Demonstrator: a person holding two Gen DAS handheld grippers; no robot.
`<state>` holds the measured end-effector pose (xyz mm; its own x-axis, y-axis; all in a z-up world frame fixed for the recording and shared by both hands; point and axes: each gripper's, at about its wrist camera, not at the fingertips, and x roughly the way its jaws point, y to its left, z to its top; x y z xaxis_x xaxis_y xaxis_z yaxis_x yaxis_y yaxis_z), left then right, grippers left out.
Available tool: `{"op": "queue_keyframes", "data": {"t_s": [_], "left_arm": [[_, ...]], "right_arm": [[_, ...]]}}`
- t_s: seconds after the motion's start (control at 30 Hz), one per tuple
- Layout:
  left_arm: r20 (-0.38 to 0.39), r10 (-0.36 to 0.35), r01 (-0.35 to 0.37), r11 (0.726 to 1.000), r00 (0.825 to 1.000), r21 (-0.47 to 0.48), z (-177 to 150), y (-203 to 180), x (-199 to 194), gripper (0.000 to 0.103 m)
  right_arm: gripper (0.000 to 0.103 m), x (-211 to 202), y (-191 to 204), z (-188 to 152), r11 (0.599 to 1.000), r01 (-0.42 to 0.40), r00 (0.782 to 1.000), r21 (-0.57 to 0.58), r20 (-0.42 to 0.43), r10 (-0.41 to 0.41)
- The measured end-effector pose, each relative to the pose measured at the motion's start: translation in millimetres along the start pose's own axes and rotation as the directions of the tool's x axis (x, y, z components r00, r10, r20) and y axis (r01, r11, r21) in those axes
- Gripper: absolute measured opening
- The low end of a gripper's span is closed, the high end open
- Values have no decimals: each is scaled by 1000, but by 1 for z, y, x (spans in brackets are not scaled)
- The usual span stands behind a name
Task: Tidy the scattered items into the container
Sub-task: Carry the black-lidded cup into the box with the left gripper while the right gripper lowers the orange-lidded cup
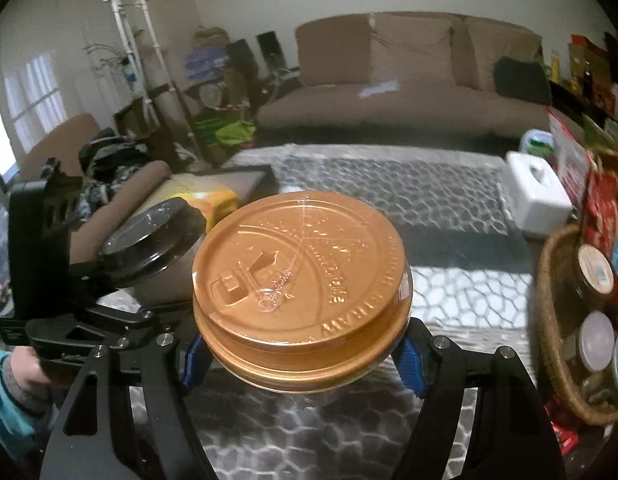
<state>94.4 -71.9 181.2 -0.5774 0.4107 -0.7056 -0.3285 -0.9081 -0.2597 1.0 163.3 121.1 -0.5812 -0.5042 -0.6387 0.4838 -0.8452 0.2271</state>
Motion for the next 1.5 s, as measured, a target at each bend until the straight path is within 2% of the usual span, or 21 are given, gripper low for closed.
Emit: {"op": "queue_keyframes", "data": {"t_s": [0.23, 0.5, 0.67, 0.8, 0.97, 1.13, 1.27, 1.43, 1.5], "left_arm": [[61, 84, -81, 995, 995, -55, 4, 64, -64, 67], [71, 228, -217, 967, 971, -134, 5, 166, -112, 67], [36, 292, -283, 947, 956, -153, -1, 218, -105, 67], [-13, 305, -303, 937, 952, -173, -12, 252, -88, 67], [-18, 295, -292, 935, 955, -200, -18, 282, -83, 66], [-50, 317, -321, 930, 947, -182, -16, 305, -71, 66], [-88, 335, -345, 930, 938, -125, -14, 312, -55, 66], [-82, 311, -320, 937, 947, -140, -11, 315, -47, 66], [-107, 319, -331, 936, 942, -120, -12, 315, -41, 66]], "right_arm": [[76, 22, 60, 40, 997, -80, 997, -21, 2, 80], [76, 85, 134, 79, 988, -151, 988, -35, -27, 150], [76, 142, 180, 88, 986, -155, 986, -65, -67, 151], [76, 194, 206, 84, 985, -156, 980, -70, -135, 146], [76, 248, 221, 74, 984, -167, 963, -61, -226, 149], [76, 273, 226, 71, 984, -144, 959, -101, -258, 114], [76, 281, 221, 67, 985, -129, 956, -116, -280, 92], [76, 292, 219, 65, 987, -122, 952, -103, -295, 86], [76, 295, 224, 64, 986, -117, 951, -115, -299, 78]]}}
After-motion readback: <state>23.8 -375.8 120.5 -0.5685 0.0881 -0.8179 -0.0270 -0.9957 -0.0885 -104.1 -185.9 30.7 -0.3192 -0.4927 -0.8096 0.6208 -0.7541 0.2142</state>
